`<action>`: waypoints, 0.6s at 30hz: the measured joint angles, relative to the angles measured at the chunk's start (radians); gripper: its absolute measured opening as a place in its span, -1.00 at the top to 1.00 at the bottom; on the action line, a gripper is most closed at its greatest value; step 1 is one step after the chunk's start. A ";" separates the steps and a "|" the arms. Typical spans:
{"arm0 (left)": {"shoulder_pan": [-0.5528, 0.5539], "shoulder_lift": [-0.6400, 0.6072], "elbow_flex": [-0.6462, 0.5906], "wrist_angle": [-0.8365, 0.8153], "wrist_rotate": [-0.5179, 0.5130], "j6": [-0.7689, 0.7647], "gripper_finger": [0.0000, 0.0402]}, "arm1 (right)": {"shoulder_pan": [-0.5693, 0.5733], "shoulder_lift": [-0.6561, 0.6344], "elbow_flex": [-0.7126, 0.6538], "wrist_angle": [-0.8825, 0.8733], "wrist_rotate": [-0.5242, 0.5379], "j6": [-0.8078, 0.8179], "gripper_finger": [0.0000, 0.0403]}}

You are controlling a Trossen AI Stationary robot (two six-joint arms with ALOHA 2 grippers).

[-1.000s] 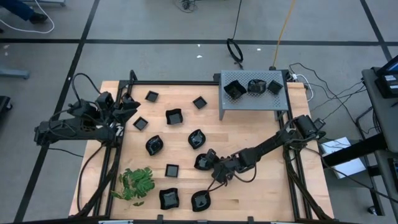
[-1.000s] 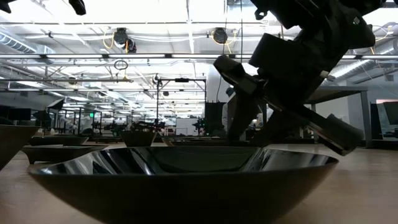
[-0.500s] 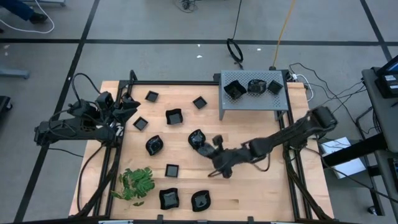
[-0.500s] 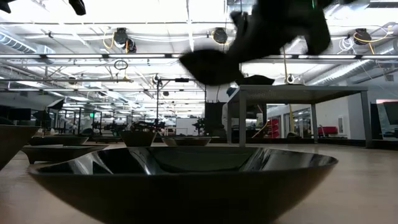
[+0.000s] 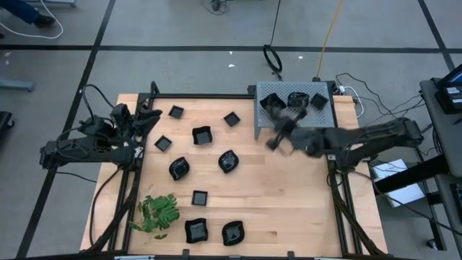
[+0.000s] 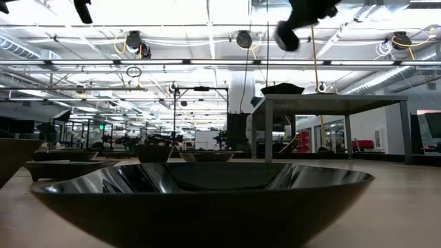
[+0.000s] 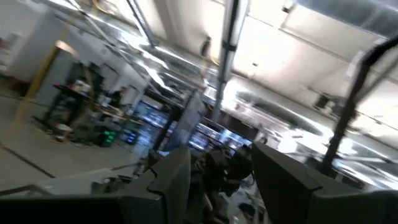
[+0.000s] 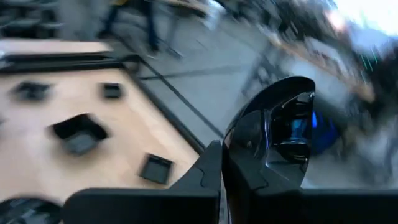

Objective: Pick & Place Mini shaped plates
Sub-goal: Stack the black leaf-shaped plate on top of the black leaf-shaped plate on the shelf

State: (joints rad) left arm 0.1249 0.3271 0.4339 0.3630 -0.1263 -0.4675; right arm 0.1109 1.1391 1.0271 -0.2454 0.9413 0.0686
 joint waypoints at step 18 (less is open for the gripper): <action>0.000 0.000 0.000 -0.001 -0.269 0.024 0.14 | -0.618 -0.131 0.000 -0.379 -0.476 0.599 1.00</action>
State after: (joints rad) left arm 0.1249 0.3271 0.4339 0.3618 -0.3954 -0.4435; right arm -0.5073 1.0084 1.0271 -0.6244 0.4656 0.6676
